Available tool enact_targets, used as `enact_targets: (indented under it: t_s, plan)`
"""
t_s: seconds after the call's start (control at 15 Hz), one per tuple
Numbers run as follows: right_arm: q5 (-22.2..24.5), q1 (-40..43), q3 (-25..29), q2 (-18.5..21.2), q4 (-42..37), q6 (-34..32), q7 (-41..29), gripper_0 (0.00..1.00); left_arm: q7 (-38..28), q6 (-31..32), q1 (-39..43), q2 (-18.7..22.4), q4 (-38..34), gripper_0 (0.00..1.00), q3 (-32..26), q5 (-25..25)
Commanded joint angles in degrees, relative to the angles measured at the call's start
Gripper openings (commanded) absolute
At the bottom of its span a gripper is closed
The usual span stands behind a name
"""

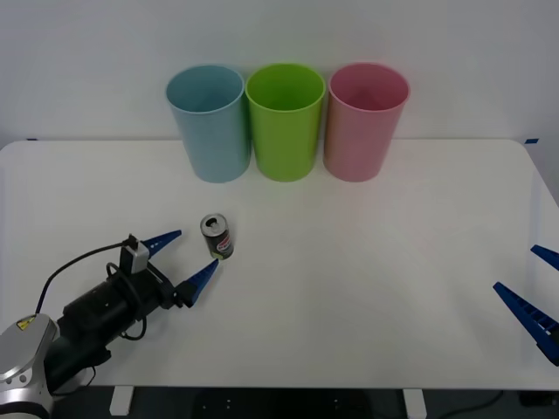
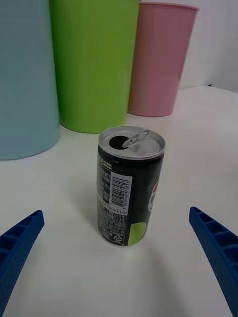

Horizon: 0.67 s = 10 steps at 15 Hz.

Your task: Grasp the object on the table and drop it into the matching bin: aluminum can to the light blue bin, PET bottle to the pink bin.

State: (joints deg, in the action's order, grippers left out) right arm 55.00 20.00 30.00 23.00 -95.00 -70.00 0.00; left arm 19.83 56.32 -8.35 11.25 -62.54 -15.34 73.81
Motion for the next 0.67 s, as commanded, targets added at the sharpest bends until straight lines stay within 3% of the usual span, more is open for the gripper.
enact_targets:
  t_s: [0.07, 0.67]
  plan:
    - [0.0, 0.0, 0.0, 0.0, 0.0, 0.0, 0.0, 1.0, 0.73, -0.59, -1.85, 0.0, 2.34, 1.0, 0.75, 0.1]
    - [0.0, 0.0, 0.0, 0.0, 0.0, 0.0, 0.0, 1.0, 2.4, -6.4, -4.75, -4.13, 3.39, 1.0, 1.98, 2.3]
